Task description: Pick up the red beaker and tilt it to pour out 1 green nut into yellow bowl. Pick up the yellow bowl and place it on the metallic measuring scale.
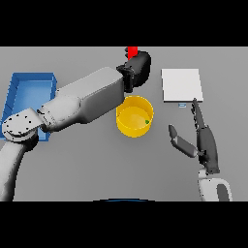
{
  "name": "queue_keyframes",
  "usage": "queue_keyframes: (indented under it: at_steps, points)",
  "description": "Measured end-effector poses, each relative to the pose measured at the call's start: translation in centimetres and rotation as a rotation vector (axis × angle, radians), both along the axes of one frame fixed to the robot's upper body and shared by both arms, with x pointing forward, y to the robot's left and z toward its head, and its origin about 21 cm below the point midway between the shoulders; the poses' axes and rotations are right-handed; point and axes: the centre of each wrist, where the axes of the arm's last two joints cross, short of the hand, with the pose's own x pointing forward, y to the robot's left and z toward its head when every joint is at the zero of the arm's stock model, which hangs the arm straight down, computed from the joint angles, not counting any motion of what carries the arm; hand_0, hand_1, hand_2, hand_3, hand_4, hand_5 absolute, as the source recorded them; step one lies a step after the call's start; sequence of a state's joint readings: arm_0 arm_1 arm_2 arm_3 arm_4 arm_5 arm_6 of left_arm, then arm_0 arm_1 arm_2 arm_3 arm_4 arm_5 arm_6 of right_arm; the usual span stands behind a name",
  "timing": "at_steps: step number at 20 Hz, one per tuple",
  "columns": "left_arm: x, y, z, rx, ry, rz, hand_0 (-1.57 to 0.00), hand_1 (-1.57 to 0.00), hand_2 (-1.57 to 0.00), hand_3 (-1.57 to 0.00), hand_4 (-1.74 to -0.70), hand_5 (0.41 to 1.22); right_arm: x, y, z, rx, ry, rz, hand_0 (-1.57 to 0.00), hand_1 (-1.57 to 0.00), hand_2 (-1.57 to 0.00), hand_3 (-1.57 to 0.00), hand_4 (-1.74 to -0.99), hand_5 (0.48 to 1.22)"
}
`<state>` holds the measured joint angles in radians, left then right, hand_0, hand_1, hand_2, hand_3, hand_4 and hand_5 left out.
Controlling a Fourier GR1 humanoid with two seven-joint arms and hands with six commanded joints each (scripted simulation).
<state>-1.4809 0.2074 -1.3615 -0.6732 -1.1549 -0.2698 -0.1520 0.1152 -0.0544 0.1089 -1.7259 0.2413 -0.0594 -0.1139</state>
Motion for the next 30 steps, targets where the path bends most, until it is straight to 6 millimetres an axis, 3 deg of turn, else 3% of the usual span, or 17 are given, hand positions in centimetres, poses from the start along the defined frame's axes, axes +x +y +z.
queue_keyframes:
  at_steps: [2,4,8,10,12,14,17,22,25,27,30]
  points:
    - [1.1,0.2,2.9,0.001,-0.095,-0.001,-1.57,-1.57,-1.57,-1.57,-1.73,1.221,0.0,0.1,-0.2,0.001,-0.003,0.015,0.00,0.00,0.00,0.00,-1.154,0.654]
    - [2.3,0.9,6.1,-0.078,-0.128,0.036,-1.57,-1.57,-1.57,-1.18,-1.73,1.221,0.1,-0.1,-0.4,-0.019,-0.008,0.011,0.00,0.00,0.00,0.00,-1.160,0.660]
    - [4.8,4.4,13.7,-0.356,-0.213,0.213,-1.57,-1.57,-1.57,-1.41,-1.73,1.221,0.2,0.7,-0.3,0.000,-0.014,0.039,0.00,0.00,0.00,0.00,-1.156,0.658]
    - [5.8,6.5,15.8,-0.589,-0.172,0.325,-1.57,-1.57,-1.57,-1.47,-1.73,1.221,0.4,0.7,-0.2,-0.017,-0.012,0.028,0.00,0.00,0.00,0.00,-1.146,0.641]
    - [6.8,11.0,18.3,-0.893,-0.127,0.481,-1.57,-1.57,-1.57,-1.42,-1.74,1.221,0.6,0.4,0.0,-0.060,-0.019,0.004,0.00,0.00,0.00,0.00,-1.144,0.633]
    - [7.4,14.6,18.8,-1.130,-0.084,0.597,-1.57,-1.57,-1.57,-1.39,-1.74,1.221,0.9,0.3,-0.1,-0.063,-0.022,0.010,0.00,0.00,0.00,0.00,-1.129,0.625]
    - [8.0,21.4,17.9,-1.440,-0.063,0.756,-1.57,-1.57,-1.57,-1.48,-1.74,1.221,1.0,0.7,-0.1,0.028,-0.036,0.054,0.00,0.00,0.00,0.00,-1.083,0.625]
    - [7.7,29.7,11.6,-1.779,-0.111,1.028,-1.57,-1.57,-1.57,-1.54,-1.74,1.221,1.0,0.4,0.2,0.029,-0.021,0.077,0.00,0.00,0.00,0.00,-1.141,0.657]
    - [7.1,32.2,8.4,-1.940,-0.152,1.196,-1.57,-1.57,-1.57,-1.56,-1.74,1.221,0.7,0.3,-0.4,0.037,-0.011,0.102,0.00,0.00,0.00,0.00,-1.165,0.672]
    - [6.5,33.5,6.8,-2.034,-0.148,1.216,-1.57,-1.57,-1.57,-1.49,-1.74,1.221,1.0,0.0,-0.2,0.016,-0.025,0.094,0.00,0.00,0.00,0.00,-1.181,0.687]
    - [5.4,34.3,3.2,-2.114,-0.123,1.338,-1.57,-1.57,-1.57,-1.40,-1.74,1.221,1.1,0.5,-0.2,-0.001,-0.023,0.095,0.00,0.00,0.00,0.00,-1.192,0.704]
